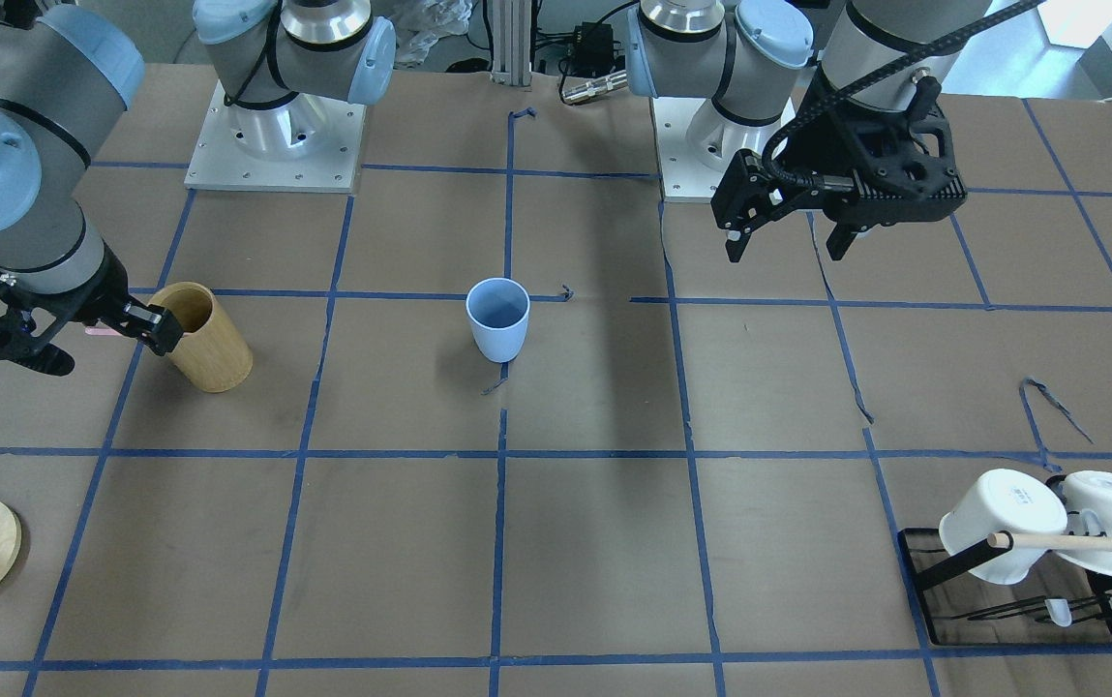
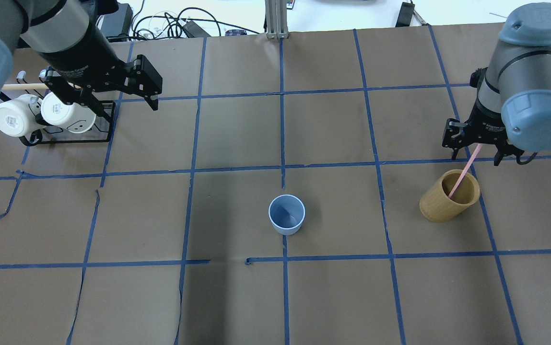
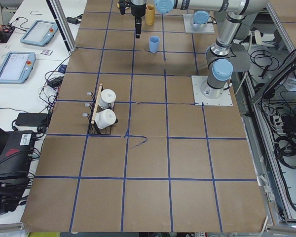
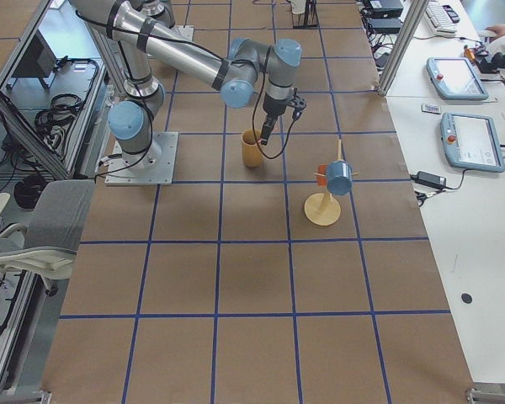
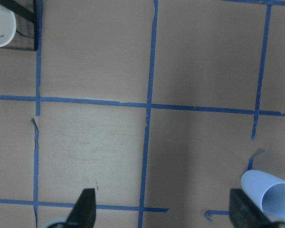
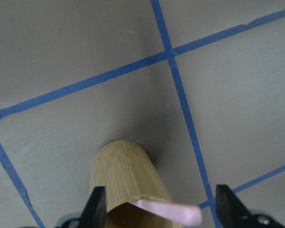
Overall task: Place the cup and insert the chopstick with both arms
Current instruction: 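Grasp the pink chopstick tip with the right gripper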
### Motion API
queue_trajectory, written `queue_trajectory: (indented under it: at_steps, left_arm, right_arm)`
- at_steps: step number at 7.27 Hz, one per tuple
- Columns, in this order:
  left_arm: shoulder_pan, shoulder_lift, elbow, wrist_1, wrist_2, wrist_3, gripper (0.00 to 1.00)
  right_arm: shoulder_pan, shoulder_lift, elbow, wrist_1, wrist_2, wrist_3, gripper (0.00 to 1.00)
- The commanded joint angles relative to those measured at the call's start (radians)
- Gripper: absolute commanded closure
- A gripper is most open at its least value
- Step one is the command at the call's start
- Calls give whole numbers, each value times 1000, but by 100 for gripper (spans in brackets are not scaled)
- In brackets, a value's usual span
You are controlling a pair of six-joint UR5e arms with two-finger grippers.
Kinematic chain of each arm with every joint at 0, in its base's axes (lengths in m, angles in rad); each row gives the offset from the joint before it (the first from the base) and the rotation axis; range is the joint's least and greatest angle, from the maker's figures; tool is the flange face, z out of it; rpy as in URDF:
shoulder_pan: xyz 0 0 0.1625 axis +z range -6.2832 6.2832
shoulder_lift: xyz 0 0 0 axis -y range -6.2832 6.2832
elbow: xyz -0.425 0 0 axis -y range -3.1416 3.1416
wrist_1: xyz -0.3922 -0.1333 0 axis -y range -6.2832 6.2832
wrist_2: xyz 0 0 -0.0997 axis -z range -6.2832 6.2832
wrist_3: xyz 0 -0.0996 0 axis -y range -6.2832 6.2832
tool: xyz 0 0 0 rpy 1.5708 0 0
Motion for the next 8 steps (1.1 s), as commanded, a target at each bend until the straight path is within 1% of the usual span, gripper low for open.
queue_trajectory:
  at_steps: [1, 3, 4, 6, 8]
  left_arm:
    - [5, 4, -2, -2, 3, 2, 0]
    - [6, 10, -2, -8, 4, 6, 0]
    - [6, 10, -1, -8, 4, 6, 0]
    - [6, 10, -1, -6, 4, 6, 0]
    - [6, 10, -1, -5, 4, 6, 0]
  right_arm:
    - [1, -42, -24, 68, 6, 0, 20]
    - [2, -32, -27, 64, 9, -1, 43]
    - [2, -32, -27, 62, 7, -1, 63]
    - [1, -30, -28, 55, 7, -4, 67]
    - [1, -29, -36, 53, 7, -4, 68]
